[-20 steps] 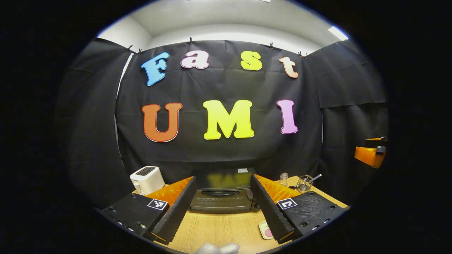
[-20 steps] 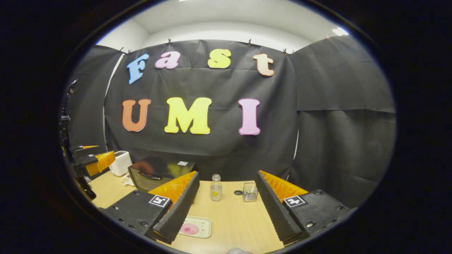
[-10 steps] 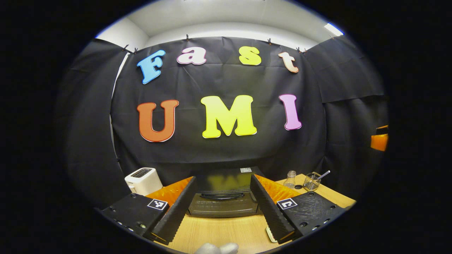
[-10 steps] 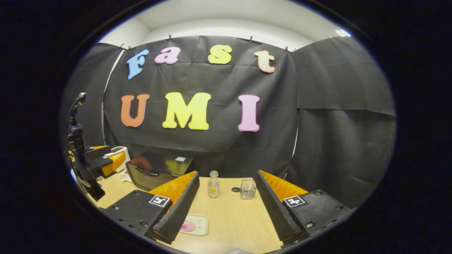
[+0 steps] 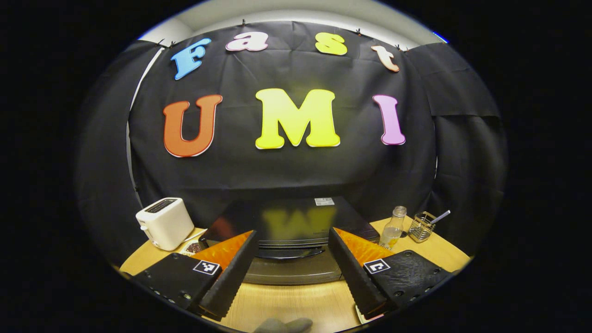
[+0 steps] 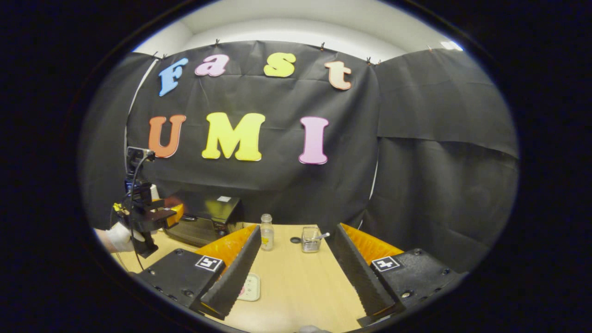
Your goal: Open the electric oven with the left hand, put the food in, and close the electric oven.
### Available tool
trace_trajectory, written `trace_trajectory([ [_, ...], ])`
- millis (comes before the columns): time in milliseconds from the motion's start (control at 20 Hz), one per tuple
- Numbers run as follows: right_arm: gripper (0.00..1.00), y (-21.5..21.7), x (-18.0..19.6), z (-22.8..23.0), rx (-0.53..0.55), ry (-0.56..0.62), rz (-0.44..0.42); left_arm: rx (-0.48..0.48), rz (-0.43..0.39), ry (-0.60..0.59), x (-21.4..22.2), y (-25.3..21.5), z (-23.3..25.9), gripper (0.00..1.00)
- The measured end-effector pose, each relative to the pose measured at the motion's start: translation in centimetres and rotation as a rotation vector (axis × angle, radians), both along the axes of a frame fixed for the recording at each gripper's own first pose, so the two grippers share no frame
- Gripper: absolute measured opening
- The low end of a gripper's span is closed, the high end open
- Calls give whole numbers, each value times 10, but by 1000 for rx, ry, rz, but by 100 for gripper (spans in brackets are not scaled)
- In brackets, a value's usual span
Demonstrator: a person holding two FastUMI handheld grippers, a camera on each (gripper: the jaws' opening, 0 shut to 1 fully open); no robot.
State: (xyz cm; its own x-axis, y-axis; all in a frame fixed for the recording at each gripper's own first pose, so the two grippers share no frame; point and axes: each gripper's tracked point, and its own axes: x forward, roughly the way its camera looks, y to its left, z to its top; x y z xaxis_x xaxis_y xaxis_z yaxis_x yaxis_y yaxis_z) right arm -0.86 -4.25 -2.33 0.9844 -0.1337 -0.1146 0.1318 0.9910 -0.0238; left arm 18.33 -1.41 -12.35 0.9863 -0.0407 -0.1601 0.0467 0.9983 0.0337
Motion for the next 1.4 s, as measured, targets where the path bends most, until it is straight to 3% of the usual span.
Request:
trace_trajectory([
  [200,100,-8,-4,-12,15,34,-20,13,9,57,25,3,-29,97],
  [550,100,-3,-14,-22,17,60,-12,16,29,75,40,10,-39,98],
  [1100,100,8,-20,-26,26,55,35,23,24,124,15,11,-45,98],
  [1400,100,4,-18,-33,51,66,31,17,10,164,-26,11,-65,97],
])
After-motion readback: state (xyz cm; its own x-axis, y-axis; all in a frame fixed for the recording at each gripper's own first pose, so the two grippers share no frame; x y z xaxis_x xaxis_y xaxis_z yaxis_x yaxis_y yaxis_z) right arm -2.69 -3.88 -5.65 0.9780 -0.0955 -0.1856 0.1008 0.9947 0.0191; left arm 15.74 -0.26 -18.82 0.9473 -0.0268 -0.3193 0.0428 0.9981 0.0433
